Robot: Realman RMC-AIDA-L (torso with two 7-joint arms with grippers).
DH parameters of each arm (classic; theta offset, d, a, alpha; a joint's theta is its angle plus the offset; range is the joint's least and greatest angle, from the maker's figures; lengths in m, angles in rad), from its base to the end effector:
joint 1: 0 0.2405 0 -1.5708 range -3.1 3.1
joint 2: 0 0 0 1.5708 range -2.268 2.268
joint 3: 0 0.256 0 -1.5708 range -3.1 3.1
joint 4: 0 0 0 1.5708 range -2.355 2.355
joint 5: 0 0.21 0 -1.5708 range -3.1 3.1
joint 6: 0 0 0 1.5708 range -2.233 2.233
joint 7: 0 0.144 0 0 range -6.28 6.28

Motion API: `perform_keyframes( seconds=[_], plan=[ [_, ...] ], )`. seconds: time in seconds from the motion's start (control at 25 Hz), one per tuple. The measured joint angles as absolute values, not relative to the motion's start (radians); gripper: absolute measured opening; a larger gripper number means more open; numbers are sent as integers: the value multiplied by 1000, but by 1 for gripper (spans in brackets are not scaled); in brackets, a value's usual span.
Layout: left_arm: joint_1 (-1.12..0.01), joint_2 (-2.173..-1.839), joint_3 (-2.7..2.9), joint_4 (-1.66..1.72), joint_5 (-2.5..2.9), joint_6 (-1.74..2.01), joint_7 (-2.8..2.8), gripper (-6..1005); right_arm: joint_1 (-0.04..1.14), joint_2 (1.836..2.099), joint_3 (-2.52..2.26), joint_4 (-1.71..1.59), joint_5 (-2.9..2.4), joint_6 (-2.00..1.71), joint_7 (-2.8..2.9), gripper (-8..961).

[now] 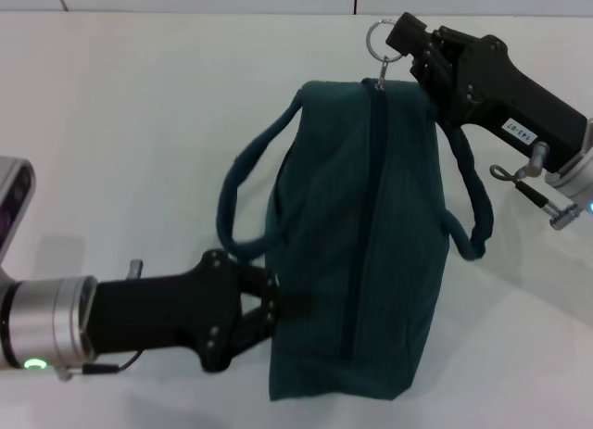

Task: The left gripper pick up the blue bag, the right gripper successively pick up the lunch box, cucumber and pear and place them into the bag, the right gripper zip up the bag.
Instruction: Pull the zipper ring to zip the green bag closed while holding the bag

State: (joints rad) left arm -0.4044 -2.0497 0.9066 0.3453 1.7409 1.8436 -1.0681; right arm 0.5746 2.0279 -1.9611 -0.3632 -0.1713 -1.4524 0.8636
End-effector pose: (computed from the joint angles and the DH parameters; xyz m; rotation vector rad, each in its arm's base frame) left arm -0.2663 0.2363 -0.0313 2.8451 0.5443 1.2033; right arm 0.1750 0.3362 -0.0368 -2.2957 0.4100 1.5121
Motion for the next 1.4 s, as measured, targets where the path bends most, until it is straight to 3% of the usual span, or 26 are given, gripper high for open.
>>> perform_keyframes(
  seconds=[0.68,1.4],
  plan=[
    [-332,-2042,898,398,1751,1824,-1067,60,574,2028,-1956,-363,-162,-1377,877,77],
    [-328,-2085,688,423,1741,1614,-1011,83,584,2028,-1957,-363,-46,-1313,1068,81]
  ],
)
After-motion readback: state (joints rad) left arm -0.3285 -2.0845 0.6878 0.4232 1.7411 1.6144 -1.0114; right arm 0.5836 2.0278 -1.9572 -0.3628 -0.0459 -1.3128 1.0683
